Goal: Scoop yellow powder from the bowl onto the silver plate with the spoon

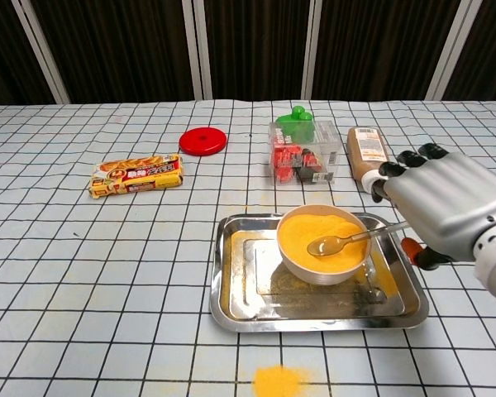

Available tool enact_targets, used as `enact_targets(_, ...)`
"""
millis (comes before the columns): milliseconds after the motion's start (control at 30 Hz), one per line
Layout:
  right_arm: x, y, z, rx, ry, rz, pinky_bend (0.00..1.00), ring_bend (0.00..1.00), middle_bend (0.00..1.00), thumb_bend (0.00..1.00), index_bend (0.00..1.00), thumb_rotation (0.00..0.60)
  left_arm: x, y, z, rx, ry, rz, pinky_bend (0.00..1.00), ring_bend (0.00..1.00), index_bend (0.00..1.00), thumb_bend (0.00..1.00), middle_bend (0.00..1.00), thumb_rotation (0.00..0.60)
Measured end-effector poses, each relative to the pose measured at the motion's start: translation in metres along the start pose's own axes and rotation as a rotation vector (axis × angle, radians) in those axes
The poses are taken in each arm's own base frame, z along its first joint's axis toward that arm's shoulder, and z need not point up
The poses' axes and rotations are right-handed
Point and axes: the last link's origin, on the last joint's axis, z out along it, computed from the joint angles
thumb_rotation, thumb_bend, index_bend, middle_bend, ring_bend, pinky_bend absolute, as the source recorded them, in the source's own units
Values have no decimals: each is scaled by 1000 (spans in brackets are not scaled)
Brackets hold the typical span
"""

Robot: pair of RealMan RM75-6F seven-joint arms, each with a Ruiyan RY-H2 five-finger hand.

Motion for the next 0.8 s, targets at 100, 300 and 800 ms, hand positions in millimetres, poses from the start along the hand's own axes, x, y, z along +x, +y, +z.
enact_targets(100, -4, 3, -2, 6, -15, 5, 0, 0, 100, 674, 246, 600, 0, 0, 0, -1, 0, 2, 0, 0, 0, 0, 0, 600)
enact_targets(300, -9, 7, -5, 4, -28, 31, 0, 0, 99, 687, 246, 600, -1, 1, 0, 1, -1, 5, 0, 0, 0, 0, 0, 600)
enact_targets(800, -15, 0, -10, 25, -44, 26, 0, 0, 99, 741, 307, 600, 0, 0, 0, 6, -3, -1, 0, 0, 0, 0, 0, 600)
